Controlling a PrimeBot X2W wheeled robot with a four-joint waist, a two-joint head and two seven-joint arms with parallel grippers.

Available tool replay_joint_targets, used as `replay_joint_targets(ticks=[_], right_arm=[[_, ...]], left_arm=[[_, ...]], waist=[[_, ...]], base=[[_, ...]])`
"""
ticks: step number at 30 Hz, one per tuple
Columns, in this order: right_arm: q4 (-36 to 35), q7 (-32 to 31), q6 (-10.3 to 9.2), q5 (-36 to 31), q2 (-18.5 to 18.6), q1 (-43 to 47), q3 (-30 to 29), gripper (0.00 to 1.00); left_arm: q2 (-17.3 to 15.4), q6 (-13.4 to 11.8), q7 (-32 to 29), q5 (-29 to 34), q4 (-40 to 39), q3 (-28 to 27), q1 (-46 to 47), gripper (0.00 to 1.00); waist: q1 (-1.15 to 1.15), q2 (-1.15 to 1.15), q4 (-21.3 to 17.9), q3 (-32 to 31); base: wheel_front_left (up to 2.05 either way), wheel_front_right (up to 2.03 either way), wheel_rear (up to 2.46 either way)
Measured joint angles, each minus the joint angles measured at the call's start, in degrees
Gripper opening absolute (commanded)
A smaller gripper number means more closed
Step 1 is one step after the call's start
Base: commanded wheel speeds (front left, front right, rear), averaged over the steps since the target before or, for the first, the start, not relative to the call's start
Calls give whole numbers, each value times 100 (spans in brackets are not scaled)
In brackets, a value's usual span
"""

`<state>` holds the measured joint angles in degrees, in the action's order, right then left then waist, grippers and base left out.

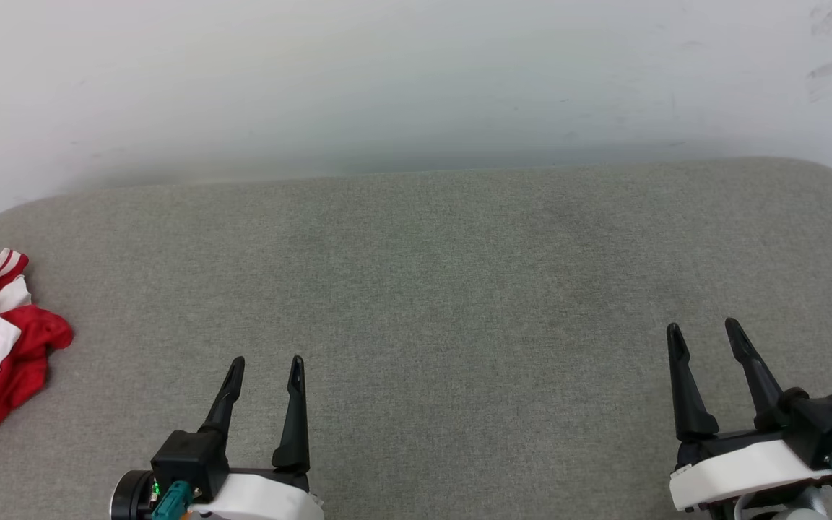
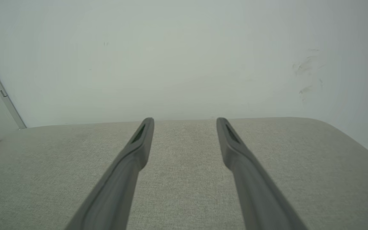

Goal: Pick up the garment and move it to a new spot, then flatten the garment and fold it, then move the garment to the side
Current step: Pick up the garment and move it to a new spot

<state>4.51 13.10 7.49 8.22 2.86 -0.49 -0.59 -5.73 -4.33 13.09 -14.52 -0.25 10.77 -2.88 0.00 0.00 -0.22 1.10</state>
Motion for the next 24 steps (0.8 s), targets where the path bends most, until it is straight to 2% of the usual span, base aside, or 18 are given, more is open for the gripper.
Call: replay_joint_targets(ticks=[6, 17, 24], right_arm=[[20, 99, 1, -342, 0, 26, 27, 100], [1, 197, 1, -717, 0, 48, 73, 100], [19, 199, 1, -708, 1, 48, 103, 100]], left_arm=[[201, 393, 82, 499, 146, -250, -48, 100], [272, 636, 182, 933, 191, -383, -97, 100], [275, 670, 190, 861, 209, -376, -102, 100]], waist=[[0, 0, -11, 23], [0, 0, 10, 57], [0, 0, 52, 73]], base=[[0, 0, 0], [0, 0, 0], [0, 0, 0]])
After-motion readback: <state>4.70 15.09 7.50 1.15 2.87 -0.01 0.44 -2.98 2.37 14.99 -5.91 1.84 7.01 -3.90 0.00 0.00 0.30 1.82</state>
